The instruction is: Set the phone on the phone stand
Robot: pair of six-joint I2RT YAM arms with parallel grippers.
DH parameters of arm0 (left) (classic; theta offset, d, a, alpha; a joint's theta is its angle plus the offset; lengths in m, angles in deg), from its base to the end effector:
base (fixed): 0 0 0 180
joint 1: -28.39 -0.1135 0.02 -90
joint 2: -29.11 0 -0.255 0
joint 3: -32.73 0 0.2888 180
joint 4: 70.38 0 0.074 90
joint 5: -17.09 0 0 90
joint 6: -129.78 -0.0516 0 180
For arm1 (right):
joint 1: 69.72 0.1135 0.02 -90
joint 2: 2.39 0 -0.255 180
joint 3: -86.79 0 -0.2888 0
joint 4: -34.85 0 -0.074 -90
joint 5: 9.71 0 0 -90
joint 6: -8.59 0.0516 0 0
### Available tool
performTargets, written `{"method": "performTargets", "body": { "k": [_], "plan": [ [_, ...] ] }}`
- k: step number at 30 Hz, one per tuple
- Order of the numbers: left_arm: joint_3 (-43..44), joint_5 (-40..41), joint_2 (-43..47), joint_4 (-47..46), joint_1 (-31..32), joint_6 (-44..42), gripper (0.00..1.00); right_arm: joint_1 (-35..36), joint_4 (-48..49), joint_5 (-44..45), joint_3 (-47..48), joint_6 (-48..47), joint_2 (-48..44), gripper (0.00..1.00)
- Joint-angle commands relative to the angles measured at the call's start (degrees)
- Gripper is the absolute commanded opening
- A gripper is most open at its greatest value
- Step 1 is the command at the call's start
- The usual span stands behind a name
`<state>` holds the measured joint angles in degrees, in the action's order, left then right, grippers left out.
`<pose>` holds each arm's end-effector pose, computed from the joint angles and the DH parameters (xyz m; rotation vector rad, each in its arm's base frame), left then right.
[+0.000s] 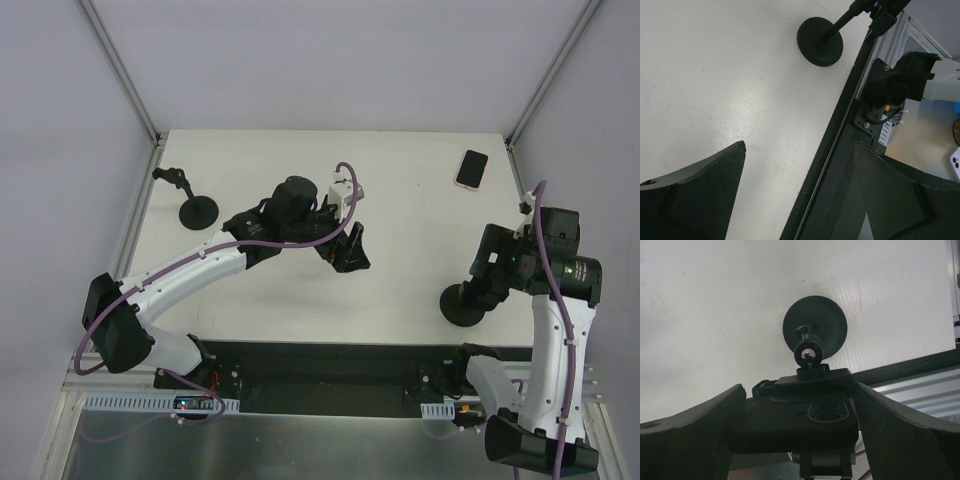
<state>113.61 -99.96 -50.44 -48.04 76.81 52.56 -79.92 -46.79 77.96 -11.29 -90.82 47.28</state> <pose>0.2310 -0.2957 0.3280 0.9501 1.8482 -1.1416 0.1785 -0.0300 0.3667 -0.0015 2.4346 -0.1046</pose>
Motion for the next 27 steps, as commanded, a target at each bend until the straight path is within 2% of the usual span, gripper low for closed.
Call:
{"method": "performTargets", "body": {
  "k": [1,5,8,9,11,12,14,15,18,23,27],
  "plan": [
    [-0.06,-1.69,0.27,-1.65,0.62,-0.12,0.88,0.35,-1.37,5.23,-0.85,2.37,-0.36,0.87],
    [-0.06,-1.60,0.27,-1.74,0.62,-0.12,0.88,0.35,-1.02,5.49,-1.81,5.00,-0.62,0.77],
    [0.02,-1.78,0.18,-1.65,0.62,-0.03,0.88,0.35,1.08,7.15,-3.13,7.90,-1.68,0.62],
    [0.02,-1.95,0.10,-1.74,0.62,-0.03,0.88,0.35,2.57,7.51,-3.40,8.70,-1.86,0.53],
    [-0.06,-1.96,0.18,-1.74,0.62,-0.03,0.88,0.35,4.68,8.12,-3.40,10.80,-2.12,0.41],
    [-0.15,-1.69,0.27,-1.65,0.62,-0.03,0.88,0.35,6.70,9.09,-3.05,13.34,-2.03,0.25],
    [-0.06,-1.52,0.53,-1.65,0.62,-0.12,0.88,0.35,9.17,12.67,-2.52,15.46,-1.42,0.04],
    [-0.06,-1.69,0.71,-1.74,0.62,-0.12,0.88,0.35,11.01,14.87,-2.08,18.69,-0.90,0.01],
    [-0.24,-1.34,1.15,-1.65,0.62,-0.21,0.88,0.35,13.83,24.01,0.55,25.37,2.18,0.01],
    [-0.50,-0.11,1.85,-1.56,0.88,-0.91,0.88,0.35,15.24,35.34,9.58,30.85,11.65,0.01],
    [-0.59,0.06,2.03,-1.65,0.88,-1.17,0.88,-0.17,15.77,39.76,17.06,33.05,18.43,0.01]
  ]
}}
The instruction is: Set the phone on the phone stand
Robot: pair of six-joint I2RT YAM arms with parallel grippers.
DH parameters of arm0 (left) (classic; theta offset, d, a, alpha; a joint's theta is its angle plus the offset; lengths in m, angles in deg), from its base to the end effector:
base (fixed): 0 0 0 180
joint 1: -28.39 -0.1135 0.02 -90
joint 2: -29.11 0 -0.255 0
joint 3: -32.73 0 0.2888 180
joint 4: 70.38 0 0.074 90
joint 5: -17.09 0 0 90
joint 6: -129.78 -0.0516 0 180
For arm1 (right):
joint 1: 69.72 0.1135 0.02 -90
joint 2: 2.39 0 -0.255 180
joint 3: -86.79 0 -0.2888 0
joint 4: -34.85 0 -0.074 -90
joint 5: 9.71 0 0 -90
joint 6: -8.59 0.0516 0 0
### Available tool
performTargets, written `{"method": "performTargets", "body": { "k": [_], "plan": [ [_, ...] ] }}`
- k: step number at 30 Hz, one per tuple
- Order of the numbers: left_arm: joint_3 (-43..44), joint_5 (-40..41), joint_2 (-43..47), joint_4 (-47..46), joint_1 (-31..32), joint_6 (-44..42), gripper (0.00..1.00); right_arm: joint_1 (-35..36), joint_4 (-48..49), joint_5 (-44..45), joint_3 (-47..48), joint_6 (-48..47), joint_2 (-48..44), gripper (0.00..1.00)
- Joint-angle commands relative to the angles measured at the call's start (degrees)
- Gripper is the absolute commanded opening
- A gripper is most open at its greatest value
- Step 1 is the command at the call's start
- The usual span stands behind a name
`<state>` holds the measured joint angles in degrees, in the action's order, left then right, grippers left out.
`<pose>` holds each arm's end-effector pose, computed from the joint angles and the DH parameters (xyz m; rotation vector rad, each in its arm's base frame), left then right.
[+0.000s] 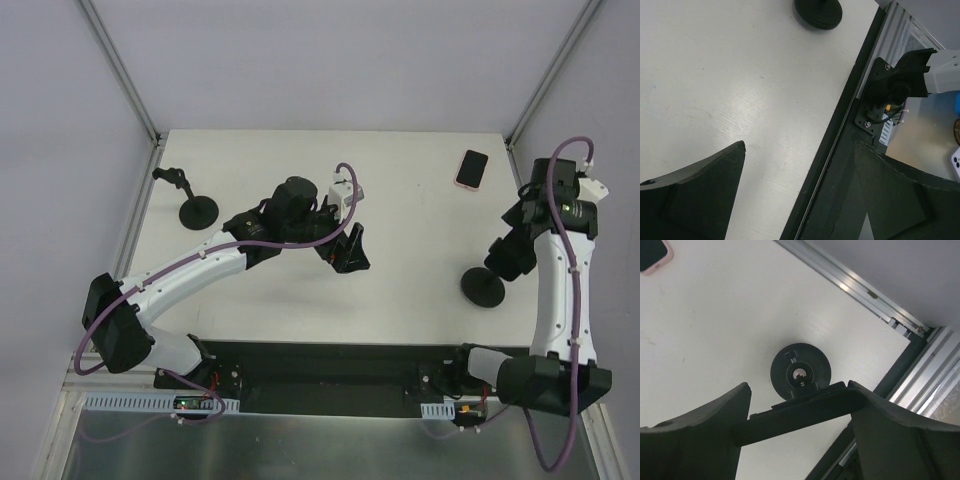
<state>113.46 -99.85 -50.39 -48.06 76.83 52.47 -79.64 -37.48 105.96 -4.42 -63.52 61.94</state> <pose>0.2308 -0.2955 0.3272 0.9505 1.8489 -1.1389 0.2456 -0.0656 0.3735 0.7620 2.2231 -0.4694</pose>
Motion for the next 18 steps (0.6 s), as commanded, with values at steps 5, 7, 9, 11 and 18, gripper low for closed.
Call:
{"method": "performTargets", "body": {
  "k": [5,7,9,11,18],
  "plan": [
    [-0.18,0.31,2.07,-1.10,0.95,-1.70,0.88,-0.63,5.84,20.63,16.45,8.82,9.84,0.01],
    [-0.09,0.66,2.16,-0.92,0.95,-2.14,0.88,-0.81,6.72,23.44,16.63,9.18,11.24,0.01],
    [0.09,1.27,2.16,-0.49,0.95,-2.49,0.88,-1.51,7.25,24.69,17.51,9.71,12.47,0.01],
    [0.09,1.63,2.07,-0.39,0.95,-2.67,0.88,-2.04,7.16,25.48,18.04,10.76,14.23,0.01],
    [0.18,1.98,2.07,-0.13,1.04,-3.02,0.89,-2.92,5.76,28.29,18.04,15.68,17.66,0.01]
  ]
}}
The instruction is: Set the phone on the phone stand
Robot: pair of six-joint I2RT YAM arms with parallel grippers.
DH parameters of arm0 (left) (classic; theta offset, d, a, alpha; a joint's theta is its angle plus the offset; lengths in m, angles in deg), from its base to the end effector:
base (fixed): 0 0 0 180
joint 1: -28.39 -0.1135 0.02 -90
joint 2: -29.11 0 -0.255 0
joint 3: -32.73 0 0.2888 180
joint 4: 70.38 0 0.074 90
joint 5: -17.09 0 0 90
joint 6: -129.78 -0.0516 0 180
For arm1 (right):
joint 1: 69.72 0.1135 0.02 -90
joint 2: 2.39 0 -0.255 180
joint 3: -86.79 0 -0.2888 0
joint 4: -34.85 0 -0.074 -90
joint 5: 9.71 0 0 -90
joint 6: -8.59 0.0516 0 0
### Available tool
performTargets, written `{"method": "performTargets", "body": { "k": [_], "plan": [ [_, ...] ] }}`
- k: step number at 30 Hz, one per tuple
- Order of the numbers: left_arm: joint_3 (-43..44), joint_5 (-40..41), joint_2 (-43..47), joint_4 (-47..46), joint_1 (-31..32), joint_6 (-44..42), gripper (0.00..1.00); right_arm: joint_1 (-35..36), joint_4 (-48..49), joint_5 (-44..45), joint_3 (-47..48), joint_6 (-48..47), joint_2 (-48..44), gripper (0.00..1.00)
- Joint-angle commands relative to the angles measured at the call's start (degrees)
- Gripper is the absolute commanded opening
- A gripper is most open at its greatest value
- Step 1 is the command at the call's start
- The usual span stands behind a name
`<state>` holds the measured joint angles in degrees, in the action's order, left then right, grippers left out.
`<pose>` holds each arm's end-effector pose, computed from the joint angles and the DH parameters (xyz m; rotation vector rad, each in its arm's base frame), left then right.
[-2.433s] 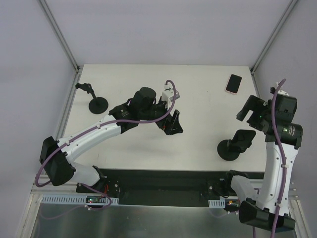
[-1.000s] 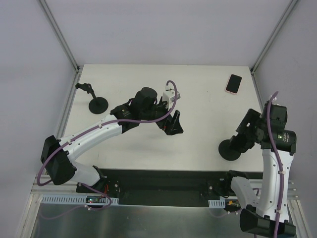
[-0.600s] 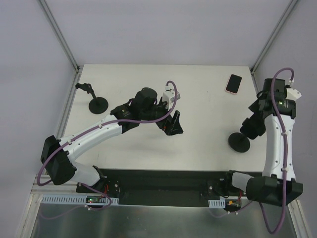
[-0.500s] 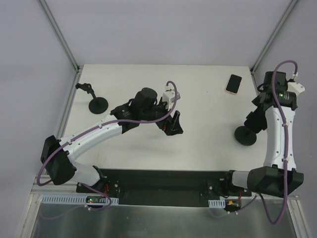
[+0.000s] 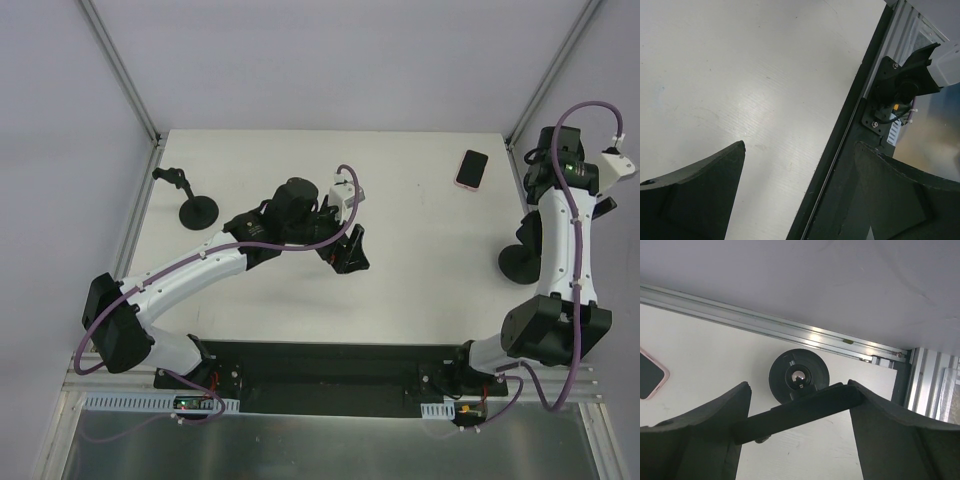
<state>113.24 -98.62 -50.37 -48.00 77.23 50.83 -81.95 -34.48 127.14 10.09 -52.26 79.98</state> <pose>0.2296 -0.2966 0.3255 0.9668 1.8374 -1.1049 0.3130 -0.1064 0.3877 1.1127 1.9245 -0.8174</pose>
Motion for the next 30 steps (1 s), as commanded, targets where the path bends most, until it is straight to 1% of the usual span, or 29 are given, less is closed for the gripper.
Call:
{"method": "performTargets", "body": {
  "k": [1,3,11,19,21,22,24,25,26,27,28,29,30],
  "plan": [
    [0.40,0.75,2.23,-0.11,0.64,-1.38,0.89,-0.78,2.67,7.72,3.09,5.56,-0.02,0.01],
    [0.40,1.10,2.49,-0.20,0.64,-1.47,0.89,-1.83,2.67,7.12,1.77,6.88,0.07,0.01],
    [0.48,1.46,2.58,0.24,0.99,-2.00,0.89,-2.45,2.85,9.14,-0.60,10.66,1.39,0.01],
    [0.48,1.72,2.58,0.33,0.99,-2.00,0.89,-3.06,4.08,6.68,-4.11,12.42,1.57,0.01],
    [0.48,1.81,2.67,0.33,1.08,-2.00,0.89,-3.15,4.34,6.68,-4.64,12.77,1.31,0.05],
    [0.48,1.72,2.67,0.33,1.08,-2.00,0.89,-3.15,4.52,6.24,-5.17,12.69,1.22,0.09],
    [0.57,1.81,2.84,0.24,1.08,-2.00,0.89,-3.24,5.66,5.89,-5.70,11.99,0.95,0.23],
    [0.48,1.72,2.93,0.33,1.08,-2.00,0.89,-3.24,6.36,4.93,-5.79,9.38,0.78,0.28],
    [0.48,1.81,2.93,0.24,1.08,-2.00,0.89,-3.24,7.93,4.57,-6.14,8.39,0.60,0.38],
    [0.48,1.72,3.02,0.24,1.08,-2.00,0.89,-3.24,8.56,4.22,-6.49,7.60,-0.10,0.52],
    [0.48,1.72,3.10,0.33,1.08,-2.08,0.89,-3.24,9.87,3.34,-6.93,4.63,-0.71,0.66],
    [0.48,1.55,3.11,0.33,1.08,-2.08,0.89,-3.24,12.40,2.99,-8.24,3.73,-1.33,0.91],
    [0.57,1.46,3.19,0.33,1.17,-2.00,0.89,-3.24,13.21,2.72,-8.69,2.94,-2.72,0.99]
  ]
}}
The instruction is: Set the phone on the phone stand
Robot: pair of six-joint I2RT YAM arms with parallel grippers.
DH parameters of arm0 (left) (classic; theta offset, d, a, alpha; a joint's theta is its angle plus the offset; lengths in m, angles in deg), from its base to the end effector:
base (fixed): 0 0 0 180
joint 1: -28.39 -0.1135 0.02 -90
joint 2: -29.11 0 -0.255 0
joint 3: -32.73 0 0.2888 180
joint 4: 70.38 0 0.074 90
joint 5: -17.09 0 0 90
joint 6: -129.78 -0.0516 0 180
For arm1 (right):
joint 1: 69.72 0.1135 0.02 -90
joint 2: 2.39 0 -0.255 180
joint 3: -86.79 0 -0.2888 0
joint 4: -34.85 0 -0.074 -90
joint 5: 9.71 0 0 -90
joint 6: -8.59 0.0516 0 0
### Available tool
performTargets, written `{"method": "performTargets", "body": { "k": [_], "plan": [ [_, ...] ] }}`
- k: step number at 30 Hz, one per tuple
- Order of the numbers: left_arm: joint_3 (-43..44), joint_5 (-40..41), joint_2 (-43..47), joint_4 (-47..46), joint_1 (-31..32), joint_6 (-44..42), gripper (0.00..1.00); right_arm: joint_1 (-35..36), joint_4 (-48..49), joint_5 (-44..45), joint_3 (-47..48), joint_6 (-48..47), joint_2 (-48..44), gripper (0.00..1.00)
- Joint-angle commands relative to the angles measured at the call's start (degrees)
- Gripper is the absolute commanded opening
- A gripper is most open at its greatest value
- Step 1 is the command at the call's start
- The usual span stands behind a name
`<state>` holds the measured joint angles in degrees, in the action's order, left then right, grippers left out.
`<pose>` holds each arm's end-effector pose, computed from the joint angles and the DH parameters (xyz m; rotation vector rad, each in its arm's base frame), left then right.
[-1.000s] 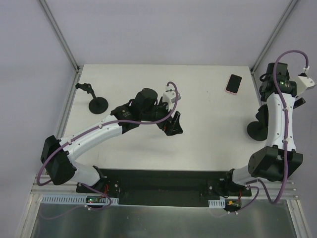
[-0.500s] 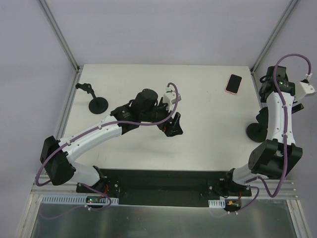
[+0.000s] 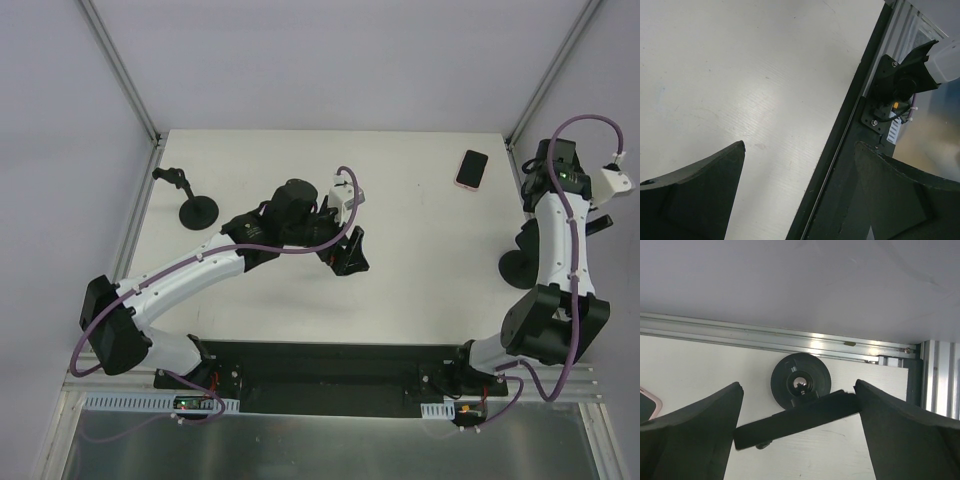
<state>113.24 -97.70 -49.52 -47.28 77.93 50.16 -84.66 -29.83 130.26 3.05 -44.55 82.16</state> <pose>0.2243 -0.2963 0.3292 0.9770 1.8272 -1.0905 0.3213 -0.1266 0.3404 1.2796 1.8432 -0.8731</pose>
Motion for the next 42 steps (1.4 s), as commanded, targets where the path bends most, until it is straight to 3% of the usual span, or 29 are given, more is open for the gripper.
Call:
{"method": "performTargets", "body": {
  "k": [1,7,10,11,12,13,16,18,24,27,33,42],
  "plan": [
    [0.57,0.45,2.34,-0.48,0.47,-1.32,0.89,-0.53,9.26,-0.93,-2.00,-5.56,-5.53,0.97],
    [0.57,0.54,2.52,-0.39,0.47,-1.41,0.89,-0.09,13.74,-2.78,-2.09,-14.69,-10.10,0.97],
    [0.75,0.71,2.60,-0.04,0.47,-1.58,0.89,2.54,17.15,1.59,-0.60,-24.44,-12.30,0.96],
    [0.83,0.63,2.34,-0.04,0.47,-1.58,0.89,5.42,19.09,3.27,-0.16,-27.95,-12.66,0.97],
    [1.01,0.54,2.34,0.13,0.47,-1.58,0.89,7.36,21.90,4.68,0.02,-38.51,-13.18,0.97],
    [1.10,0.36,2.25,0.05,0.47,-1.50,0.89,9.64,29.76,7.65,-0.33,-43.84,-13.36,0.97],
    [1.19,-0.60,1.99,0.05,0.47,-1.06,0.89,17.55,43.06,5.24,-0.86,-62.19,-12.14,0.96],
    [1.27,-0.52,1.81,0.14,0.47,-1.05,0.89,21.61,44.60,3.39,0.80,-64.28,-8.47,0.96],
    [0.84,1.07,2.08,0.13,0.47,-1.93,0.89,23.03,36.26,-19.87,13.88,-50.15,9.09,0.96],
    [0.84,1.59,2.34,0.22,0.47,-2.20,0.89,22.94,35.28,-24.91,21.16,-42.33,19.37,0.96],
    [0.57,2.56,2.52,0.40,0.47,-2.99,0.89,19.16,38.44,-26.69,30.42,-25.81,36.28,0.98],
    [0.66,3.00,1.29,0.75,0.56,-3.69,0.89,11.08,39.15,-25.89,36.14,-17.00,48.68,0.97]
  ]
}}
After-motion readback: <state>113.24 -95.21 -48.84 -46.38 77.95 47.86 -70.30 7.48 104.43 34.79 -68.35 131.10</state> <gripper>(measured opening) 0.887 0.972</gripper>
